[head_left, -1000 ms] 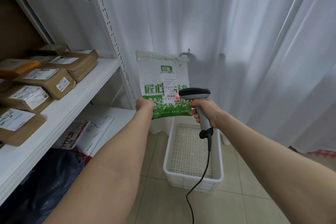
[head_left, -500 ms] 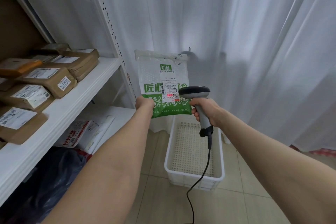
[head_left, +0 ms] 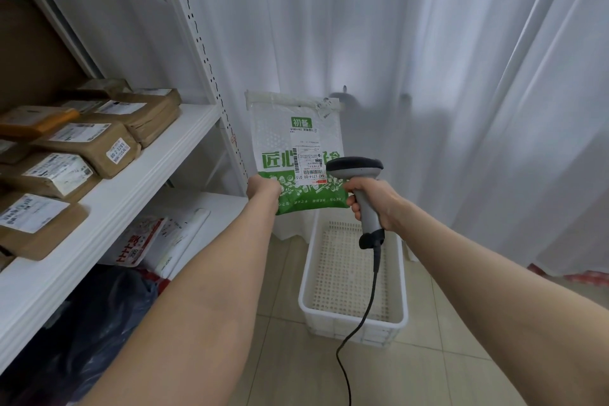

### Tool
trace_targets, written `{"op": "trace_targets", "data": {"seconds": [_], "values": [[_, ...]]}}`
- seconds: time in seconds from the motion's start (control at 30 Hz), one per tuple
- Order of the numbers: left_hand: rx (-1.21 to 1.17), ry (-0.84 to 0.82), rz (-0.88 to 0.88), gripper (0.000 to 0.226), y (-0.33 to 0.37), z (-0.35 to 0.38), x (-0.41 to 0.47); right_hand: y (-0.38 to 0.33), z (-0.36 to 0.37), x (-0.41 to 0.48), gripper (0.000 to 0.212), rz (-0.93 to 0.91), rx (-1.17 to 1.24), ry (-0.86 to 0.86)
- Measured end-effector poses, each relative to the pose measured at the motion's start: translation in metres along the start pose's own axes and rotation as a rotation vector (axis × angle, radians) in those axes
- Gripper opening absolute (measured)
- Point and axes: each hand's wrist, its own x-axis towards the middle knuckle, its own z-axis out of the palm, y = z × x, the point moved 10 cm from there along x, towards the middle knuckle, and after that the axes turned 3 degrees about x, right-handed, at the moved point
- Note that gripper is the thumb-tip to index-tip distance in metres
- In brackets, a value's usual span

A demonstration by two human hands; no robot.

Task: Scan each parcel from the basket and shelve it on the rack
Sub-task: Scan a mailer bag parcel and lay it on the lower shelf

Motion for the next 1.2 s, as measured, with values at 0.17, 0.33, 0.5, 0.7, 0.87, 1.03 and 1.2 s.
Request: {"op": "trace_targets", "data": {"seconds": [0.17,0.33,0.5,0.7,0.87,1.03,1.2], "values": [[-0.008,0.003,-0.004,0.029,0.000,0.000,-0.001,-0.003,-0.001,0.000,0.008,-0.007,0.022,-0.006],[0.003,-0.010,0.004,0.029,0.002,0.001,-0.005,-0.003,-0.001,-0.002,0.008,-0.010,0.005,0.004],[0.013,-0.027,-0.003,0.027,0.002,0.000,-0.009,-0.009,-0.003,-0.003,0.009,-0.034,0.053,0.016],[0.015,-0.019,0.016,0.026,0.005,-0.005,-0.014,-0.005,-0.005,-0.005,0.011,-0.020,0.058,-0.011],[0.009,-0.003,0.008,0.026,0.001,-0.007,-0.018,0.003,0.002,-0.008,0.010,0.017,-0.001,-0.068],[0.009,0.013,0.003,0.020,-0.005,-0.009,-0.026,0.006,0.003,-0.006,0.009,0.015,-0.021,-0.080],[0.133,-0.055,-0.044,0.025,-0.030,-0.013,-0.029,0.018,0.002,0.004,0.013,0.006,0.089,-0.025]]}}
